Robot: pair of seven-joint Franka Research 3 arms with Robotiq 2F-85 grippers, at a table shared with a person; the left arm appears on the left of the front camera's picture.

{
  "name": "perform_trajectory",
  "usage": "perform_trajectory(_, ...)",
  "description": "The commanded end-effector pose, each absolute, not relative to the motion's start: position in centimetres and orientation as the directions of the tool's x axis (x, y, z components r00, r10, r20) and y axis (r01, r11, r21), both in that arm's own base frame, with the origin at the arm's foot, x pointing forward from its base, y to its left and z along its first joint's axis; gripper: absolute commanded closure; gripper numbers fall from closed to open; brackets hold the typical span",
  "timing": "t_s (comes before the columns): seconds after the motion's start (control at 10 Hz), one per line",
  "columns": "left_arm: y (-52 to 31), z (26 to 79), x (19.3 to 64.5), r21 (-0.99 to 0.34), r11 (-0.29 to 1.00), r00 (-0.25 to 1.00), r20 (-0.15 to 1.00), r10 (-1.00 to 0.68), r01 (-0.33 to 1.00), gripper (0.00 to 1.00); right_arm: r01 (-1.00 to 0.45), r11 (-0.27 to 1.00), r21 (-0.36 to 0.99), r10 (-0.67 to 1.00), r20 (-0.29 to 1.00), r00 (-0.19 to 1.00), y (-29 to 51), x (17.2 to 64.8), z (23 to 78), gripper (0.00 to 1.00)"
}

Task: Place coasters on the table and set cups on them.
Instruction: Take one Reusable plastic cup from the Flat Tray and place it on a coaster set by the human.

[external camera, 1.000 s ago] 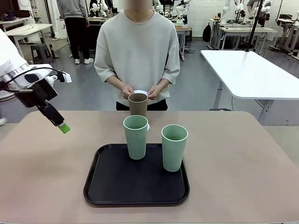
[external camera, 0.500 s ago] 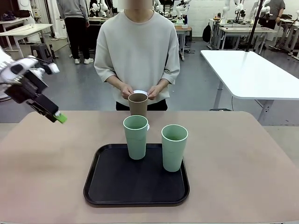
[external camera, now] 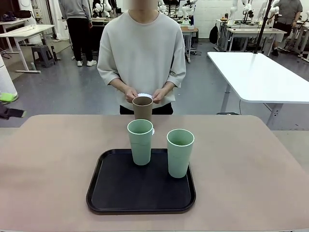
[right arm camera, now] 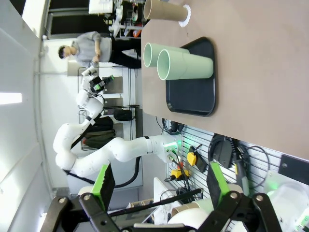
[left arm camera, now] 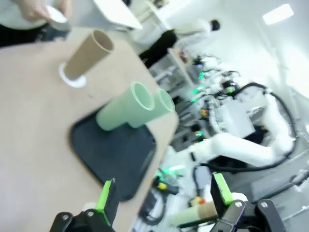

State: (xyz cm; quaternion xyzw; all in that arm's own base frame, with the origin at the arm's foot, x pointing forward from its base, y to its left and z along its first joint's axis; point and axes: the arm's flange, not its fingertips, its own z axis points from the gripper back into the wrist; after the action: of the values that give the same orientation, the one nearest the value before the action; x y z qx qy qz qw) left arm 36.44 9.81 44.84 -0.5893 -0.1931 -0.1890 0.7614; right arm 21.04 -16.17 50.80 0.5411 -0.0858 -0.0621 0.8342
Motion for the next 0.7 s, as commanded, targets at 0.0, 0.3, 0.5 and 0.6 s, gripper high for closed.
perform_trajectory(0.0,13.6,42.2,36.1,-0.887,0.155,0.9,0.434,-0.04,0.435,0.0,-0.001,0.387,0.922,-0.199,0.084,0.976,-16.1,21.2,51.0,0.0)
perform_trajectory(0.3,17.8,40.7,34.6,-0.939,0.131,0.948,0.318,-0.022,0.318,0.0,-0.001,0.387,0.922,-0.199,0.084,0.976,-16.1,21.2,51.0,0.0)
perform_trajectory(0.5,18.4,40.8,34.0,-0.939,0.152,0.95,0.312,-0.004,0.309,0.0,-0.001,0.387,0.922,-0.199,0.084,0.976,-16.1,21.2,51.0,0.0)
perform_trajectory(0.6,18.1,41.0,34.1,-0.934,0.161,0.946,0.325,0.007,0.32,0.0,-0.001,0.387,0.922,-0.199,0.084,0.976,-16.1,21.2,51.0,0.0)
